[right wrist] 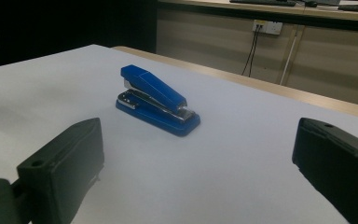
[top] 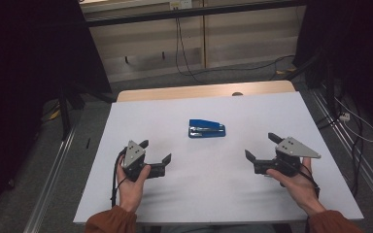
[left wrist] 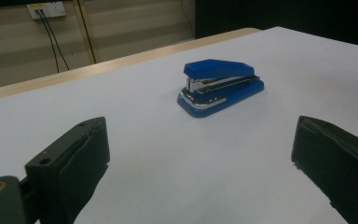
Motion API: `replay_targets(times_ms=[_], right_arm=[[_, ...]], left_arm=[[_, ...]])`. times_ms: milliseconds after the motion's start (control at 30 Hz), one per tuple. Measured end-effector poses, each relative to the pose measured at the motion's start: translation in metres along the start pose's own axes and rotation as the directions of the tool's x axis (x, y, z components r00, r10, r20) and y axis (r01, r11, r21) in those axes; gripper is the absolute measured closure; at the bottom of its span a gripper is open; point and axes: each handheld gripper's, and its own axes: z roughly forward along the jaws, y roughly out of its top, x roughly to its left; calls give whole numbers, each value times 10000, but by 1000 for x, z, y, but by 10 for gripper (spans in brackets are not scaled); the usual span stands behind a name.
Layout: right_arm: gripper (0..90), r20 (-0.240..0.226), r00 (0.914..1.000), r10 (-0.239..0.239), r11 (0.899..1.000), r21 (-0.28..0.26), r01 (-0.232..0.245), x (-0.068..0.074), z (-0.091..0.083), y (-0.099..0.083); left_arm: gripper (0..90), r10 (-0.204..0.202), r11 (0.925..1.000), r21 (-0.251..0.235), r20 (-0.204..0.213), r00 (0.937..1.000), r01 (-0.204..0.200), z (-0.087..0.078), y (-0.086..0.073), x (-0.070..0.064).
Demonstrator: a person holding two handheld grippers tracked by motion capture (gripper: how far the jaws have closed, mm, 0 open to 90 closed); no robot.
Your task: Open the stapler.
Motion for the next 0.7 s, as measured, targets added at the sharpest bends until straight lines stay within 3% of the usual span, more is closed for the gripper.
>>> replay_targets(times_ms=[300,500,700], right_arm=[[23,-67,9999,-90,10000,18,90,4,13,3],[24,-139,9997,-225,9997,34,226,6,18,8],[24,-270,9994,-231,9997,32,232,9,33,14]], left_arm=[[39,384,9993,-7,-8,9993,-384,18,7,1],[41,259,9996,-135,66,9996,-258,23,15,3],[41,477,9988,-135,36,9989,-476,34,18,3]])
